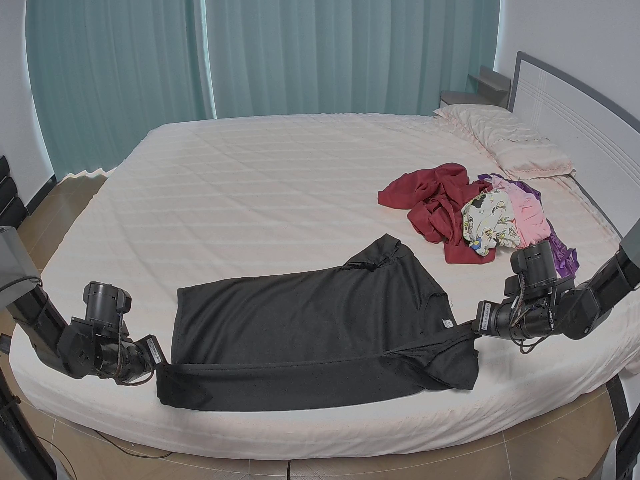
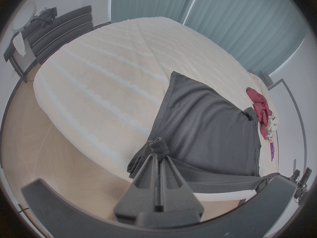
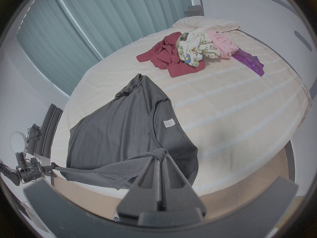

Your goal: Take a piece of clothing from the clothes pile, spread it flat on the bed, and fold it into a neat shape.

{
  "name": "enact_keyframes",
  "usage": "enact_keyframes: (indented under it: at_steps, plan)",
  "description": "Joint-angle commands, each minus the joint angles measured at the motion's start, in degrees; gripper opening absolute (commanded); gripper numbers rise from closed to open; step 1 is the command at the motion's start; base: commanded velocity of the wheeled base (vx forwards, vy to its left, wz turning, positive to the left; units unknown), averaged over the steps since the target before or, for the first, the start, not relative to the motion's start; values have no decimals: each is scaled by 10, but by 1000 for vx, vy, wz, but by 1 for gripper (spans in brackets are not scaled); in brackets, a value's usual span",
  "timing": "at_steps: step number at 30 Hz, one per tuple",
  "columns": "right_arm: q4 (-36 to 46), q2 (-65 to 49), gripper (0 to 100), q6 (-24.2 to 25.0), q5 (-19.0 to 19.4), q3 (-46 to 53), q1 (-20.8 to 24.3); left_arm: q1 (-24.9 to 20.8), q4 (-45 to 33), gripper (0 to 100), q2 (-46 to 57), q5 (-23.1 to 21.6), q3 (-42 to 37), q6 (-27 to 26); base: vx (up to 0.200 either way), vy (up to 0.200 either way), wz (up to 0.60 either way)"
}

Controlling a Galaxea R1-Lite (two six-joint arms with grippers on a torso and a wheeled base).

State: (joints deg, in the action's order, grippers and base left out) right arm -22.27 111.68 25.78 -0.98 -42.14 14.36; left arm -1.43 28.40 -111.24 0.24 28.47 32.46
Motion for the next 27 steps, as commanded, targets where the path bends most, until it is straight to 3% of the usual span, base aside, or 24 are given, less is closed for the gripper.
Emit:
enact_keyframes:
  at_steps: [1, 6, 16, 26, 27]
  plan:
    - [-1, 48, 0, 1, -3, -30, -3, 2, 1, 0, -50, 4, 26, 2, 0, 0, 0]
    - [-1, 64, 0, 10, -4, -49, -9, 2, 0, 0, -70, 4, 41, 2, 0, 0, 0]
    - [-14, 115, 0, 78, 1, -88, -9, 2, 0, 0, -121, 5, 92, 3, 0, 0, 0]
    - [-50, 162, 0, 103, 2, -109, -9, 2, -1, 0, -151, 6, 121, 13, 0, 0, 0]
    - [-56, 175, 0, 106, 3, -118, -9, 2, -8, 100, -159, 6, 130, 20, 0, 0, 0]
